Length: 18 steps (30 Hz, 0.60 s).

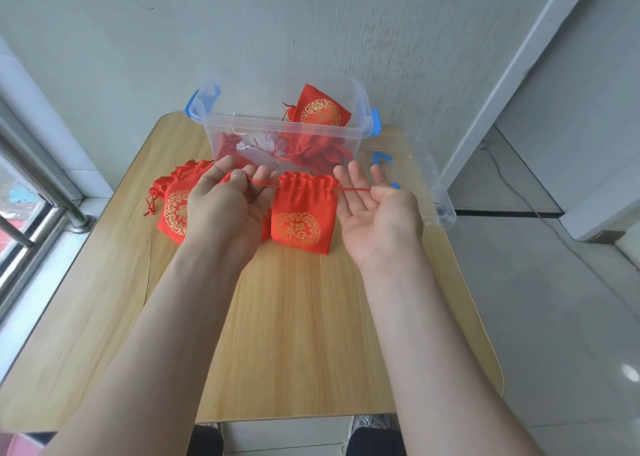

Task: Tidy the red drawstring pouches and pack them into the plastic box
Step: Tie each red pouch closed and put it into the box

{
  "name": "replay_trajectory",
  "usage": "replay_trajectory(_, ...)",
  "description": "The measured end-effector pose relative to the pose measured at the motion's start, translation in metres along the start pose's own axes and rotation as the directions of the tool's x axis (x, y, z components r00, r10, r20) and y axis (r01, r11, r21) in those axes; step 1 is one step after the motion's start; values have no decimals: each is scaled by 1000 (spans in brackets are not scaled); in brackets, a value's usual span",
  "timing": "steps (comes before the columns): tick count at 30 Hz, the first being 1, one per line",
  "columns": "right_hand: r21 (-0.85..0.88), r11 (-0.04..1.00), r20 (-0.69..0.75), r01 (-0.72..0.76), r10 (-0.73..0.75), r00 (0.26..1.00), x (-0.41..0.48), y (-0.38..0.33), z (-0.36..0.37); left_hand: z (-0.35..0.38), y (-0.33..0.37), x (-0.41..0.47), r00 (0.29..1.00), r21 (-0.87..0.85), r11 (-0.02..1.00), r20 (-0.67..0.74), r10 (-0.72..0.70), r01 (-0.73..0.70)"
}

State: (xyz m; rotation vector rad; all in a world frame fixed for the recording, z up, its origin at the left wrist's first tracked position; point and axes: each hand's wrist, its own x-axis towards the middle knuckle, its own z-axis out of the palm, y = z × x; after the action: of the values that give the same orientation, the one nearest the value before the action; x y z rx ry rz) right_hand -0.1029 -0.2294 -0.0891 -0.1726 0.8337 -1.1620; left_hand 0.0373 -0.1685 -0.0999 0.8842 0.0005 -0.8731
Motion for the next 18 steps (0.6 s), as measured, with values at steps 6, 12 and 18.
replay_trajectory(6,118,993,-50,-8,14,999,-3,-1,1,-6,-7,9,992,231,970,-81,92,-71)
replay_trajectory(12,-242,969,-89,52,-76,993,-5,-1,2,-6,-8,8,977,353,920,-66,205,-169)
replay_trajectory(18,-822,477,232,311,-220,948,-8,4,-3,-8,-4,9,969,374,902,-25,244,-217)
